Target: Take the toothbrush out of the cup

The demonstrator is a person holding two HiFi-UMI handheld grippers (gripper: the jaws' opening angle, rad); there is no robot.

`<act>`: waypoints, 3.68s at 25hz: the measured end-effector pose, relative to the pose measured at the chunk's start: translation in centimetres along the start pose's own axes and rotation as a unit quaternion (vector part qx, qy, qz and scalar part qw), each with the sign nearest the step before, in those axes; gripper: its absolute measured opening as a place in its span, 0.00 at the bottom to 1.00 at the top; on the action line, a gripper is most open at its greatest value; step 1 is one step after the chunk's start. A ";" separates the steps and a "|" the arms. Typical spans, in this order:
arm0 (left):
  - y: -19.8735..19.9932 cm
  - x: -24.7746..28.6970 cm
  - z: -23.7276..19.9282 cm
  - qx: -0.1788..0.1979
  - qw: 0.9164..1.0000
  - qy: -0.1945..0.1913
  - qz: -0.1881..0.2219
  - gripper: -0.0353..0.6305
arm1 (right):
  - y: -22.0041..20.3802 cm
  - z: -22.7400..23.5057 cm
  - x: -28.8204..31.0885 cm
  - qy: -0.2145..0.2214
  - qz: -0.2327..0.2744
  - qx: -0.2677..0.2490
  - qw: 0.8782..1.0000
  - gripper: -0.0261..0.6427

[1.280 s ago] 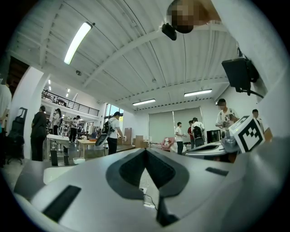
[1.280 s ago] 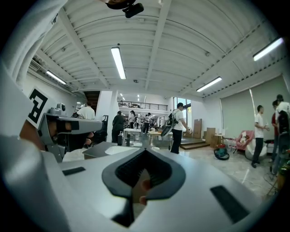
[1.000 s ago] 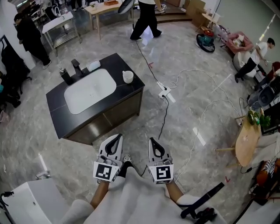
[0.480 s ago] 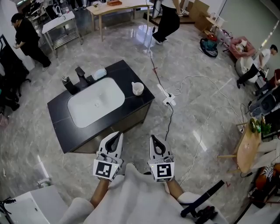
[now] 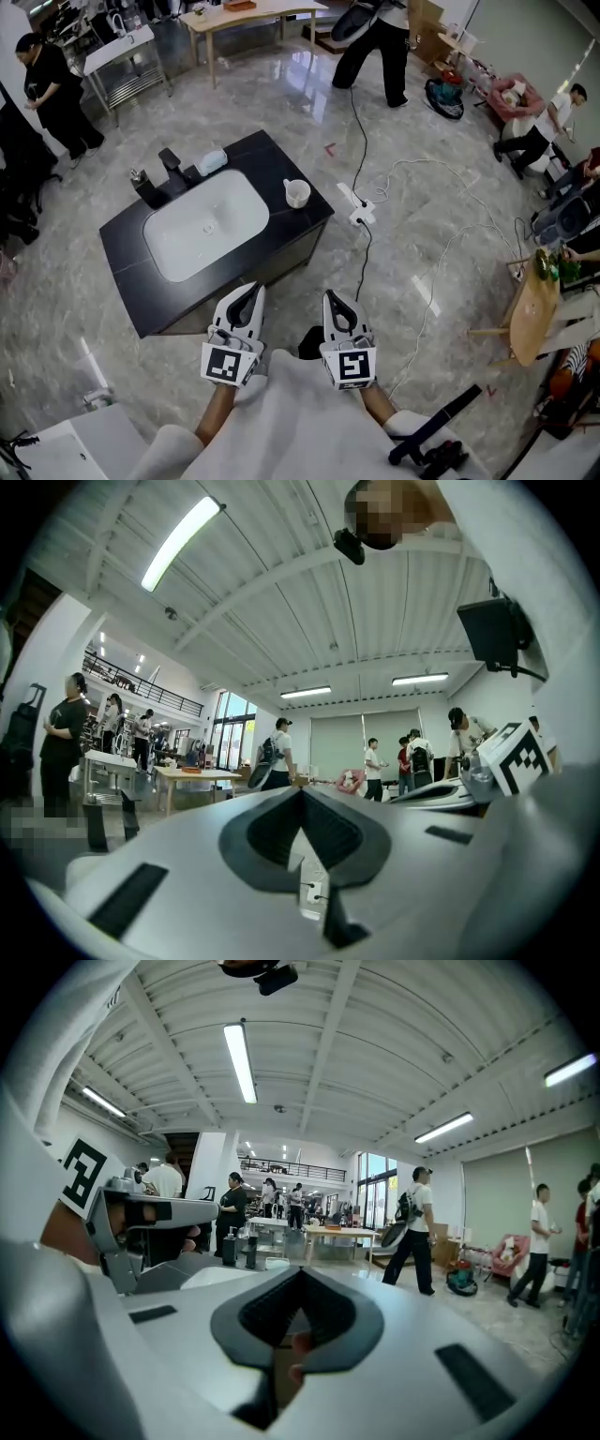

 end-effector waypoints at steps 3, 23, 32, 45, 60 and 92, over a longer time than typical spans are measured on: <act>-0.2 0.1 -0.2 0.002 1.000 -0.001 -0.002 0.05 | -0.1 -0.1 0.1 0.001 -0.003 0.004 1.000 0.05; -2.6 6.9 -3.6 0.021 0.998 0.027 -0.045 0.05 | 1.9 4.1 9.3 0.017 0.097 0.030 0.995 0.05; -6.8 8.7 -4.9 -0.006 0.996 0.067 -0.062 0.05 | -4.2 6.0 15.4 0.001 0.061 0.060 0.996 0.05; -12.0 8.8 -5.2 -0.066 0.988 0.086 -0.110 0.05 | -10.5 4.5 22.7 0.006 0.014 0.006 1.000 0.32; -13.8 9.3 -5.6 -0.079 0.985 0.092 -0.126 0.05 | -9.6 4.4 25.8 0.016 0.052 -0.009 0.998 0.32; -13.4 9.3 -6.2 -0.065 0.985 0.099 -0.125 0.05 | -7.8 4.8 25.8 -0.005 0.060 -0.006 0.998 0.11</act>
Point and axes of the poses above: the fingertips, and each gripper's own axes: x forward along the fingers, z to its right, y out of its top, the point moved 6 cm from there along -x, backward along the fingers, and after that the axes turned 6 degrees about x, right-handed, at the moved point
